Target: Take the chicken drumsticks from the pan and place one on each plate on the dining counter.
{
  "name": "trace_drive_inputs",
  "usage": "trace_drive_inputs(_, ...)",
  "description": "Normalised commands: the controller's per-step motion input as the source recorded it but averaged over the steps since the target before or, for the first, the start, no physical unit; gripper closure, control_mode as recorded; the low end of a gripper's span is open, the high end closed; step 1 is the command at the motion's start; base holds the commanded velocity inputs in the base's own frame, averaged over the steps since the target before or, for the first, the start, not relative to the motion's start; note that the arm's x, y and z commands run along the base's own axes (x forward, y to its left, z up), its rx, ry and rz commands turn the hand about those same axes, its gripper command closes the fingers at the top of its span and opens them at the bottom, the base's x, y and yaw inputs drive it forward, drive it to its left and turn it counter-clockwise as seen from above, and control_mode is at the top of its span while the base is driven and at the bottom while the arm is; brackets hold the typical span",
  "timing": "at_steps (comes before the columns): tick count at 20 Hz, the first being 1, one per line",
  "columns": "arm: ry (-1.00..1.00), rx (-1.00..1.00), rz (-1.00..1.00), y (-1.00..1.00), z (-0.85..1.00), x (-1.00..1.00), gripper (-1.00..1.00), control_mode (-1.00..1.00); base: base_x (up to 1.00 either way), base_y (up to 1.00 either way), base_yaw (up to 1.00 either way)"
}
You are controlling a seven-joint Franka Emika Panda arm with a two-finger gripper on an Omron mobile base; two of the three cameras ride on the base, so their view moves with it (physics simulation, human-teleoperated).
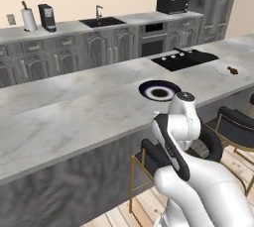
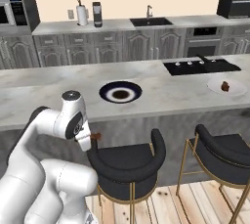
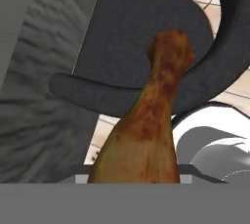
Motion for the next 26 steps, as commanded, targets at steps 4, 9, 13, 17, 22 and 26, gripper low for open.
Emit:
trace_drive_inputs(4,-0.15,0.01,0.21,-0.27,0.67,0.08,1.00,-1.00,0.00,0.00,0.00)
trace_drive_inputs(9,-0.01,0.00,0.03,-0.14,1.00,0.00,1.00,-1.00,0.00,0.00,0.00)
trace_drive_inputs(13,0.02,-0.03,0.00,-0.07,1.00,0.05,1.00,-1.00,0.00,0.00,0.00)
trace_drive_inputs(17,0.01,-0.03,-0.01,-0.28,0.72,0.32,1.00,-1.00,0.00,0.00,0.00)
trace_drive_inputs(22,-0.01,-0.01,0.00,-0.42,-0.12,0.86,1.00,-1.00,0.00,0.00,0.00)
trace_drive_inputs(26,0.01,0.00,0.02,-0.45,-0.26,1.00,1.00,-1.00,0.00,0.00,0.00)
